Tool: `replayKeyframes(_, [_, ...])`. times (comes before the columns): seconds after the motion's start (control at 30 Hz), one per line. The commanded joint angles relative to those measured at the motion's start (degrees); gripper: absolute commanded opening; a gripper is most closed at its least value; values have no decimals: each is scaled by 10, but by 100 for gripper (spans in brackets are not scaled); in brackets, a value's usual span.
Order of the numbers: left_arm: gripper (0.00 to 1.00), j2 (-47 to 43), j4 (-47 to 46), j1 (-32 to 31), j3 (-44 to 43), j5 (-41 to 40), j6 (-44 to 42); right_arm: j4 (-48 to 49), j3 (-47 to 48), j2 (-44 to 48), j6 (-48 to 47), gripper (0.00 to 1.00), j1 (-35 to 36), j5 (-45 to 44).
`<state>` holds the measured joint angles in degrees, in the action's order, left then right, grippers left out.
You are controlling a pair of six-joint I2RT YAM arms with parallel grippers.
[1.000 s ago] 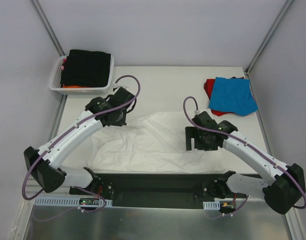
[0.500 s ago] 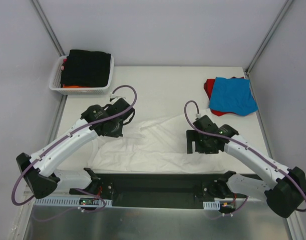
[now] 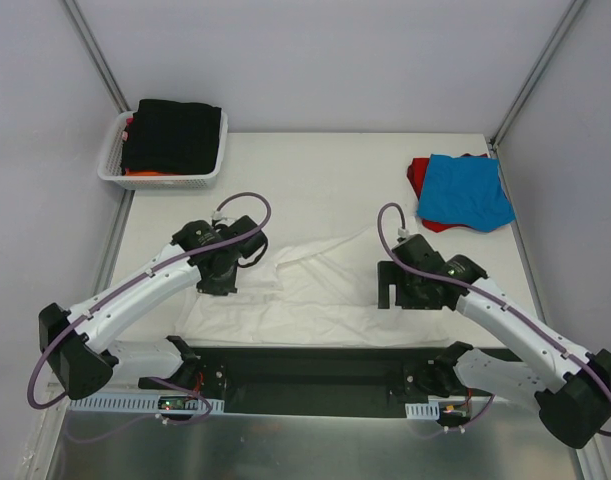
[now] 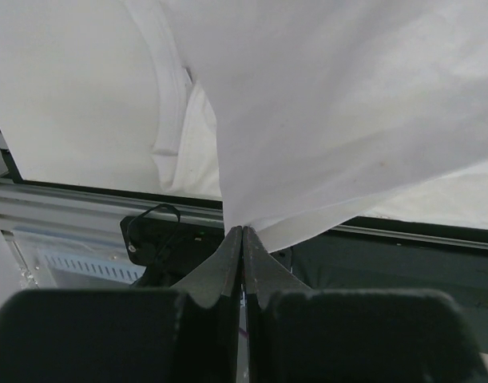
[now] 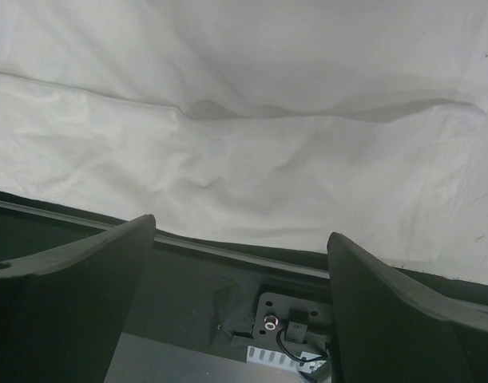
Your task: Fold and stack the t-shirts
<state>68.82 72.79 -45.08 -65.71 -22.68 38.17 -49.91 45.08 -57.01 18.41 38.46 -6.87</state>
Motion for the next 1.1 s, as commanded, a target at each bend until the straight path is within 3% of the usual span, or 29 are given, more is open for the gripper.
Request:
replayKeyframes(0.0, [0, 0, 29, -5, 26, 14, 33, -20, -3, 21, 7, 94, 3, -17])
replayKeyframes(0.57, [1, 20, -5, -7, 84, 26, 23, -38, -12, 48, 6, 94, 3, -31])
replayKeyframes(0.63, [14, 33, -6, -6, 77, 29, 19, -40, -12, 48, 6, 94, 3, -31])
replayKeyframes(0.67, [34, 36, -6, -6, 76, 29, 18, -40, -12, 50, 7, 94, 3, -31])
replayKeyframes(0.77, [72, 37, -6, -7, 67, 26, 20, -44, -10, 55, 5, 94, 3, -34])
replayKeyframes(0.8, [96, 37, -5, -8, 66, 26, 20, -45, -10, 56, 5, 94, 3, -35])
replayKeyframes(0.83, [99, 37, -5, -7, 60, 25, 19, -47, -10, 56, 4, 94, 3, -37])
replayKeyframes(1.07, [99, 45, -6, -10, -8, 22, 16, -48, -2, 51, -7, 95, 2, -42])
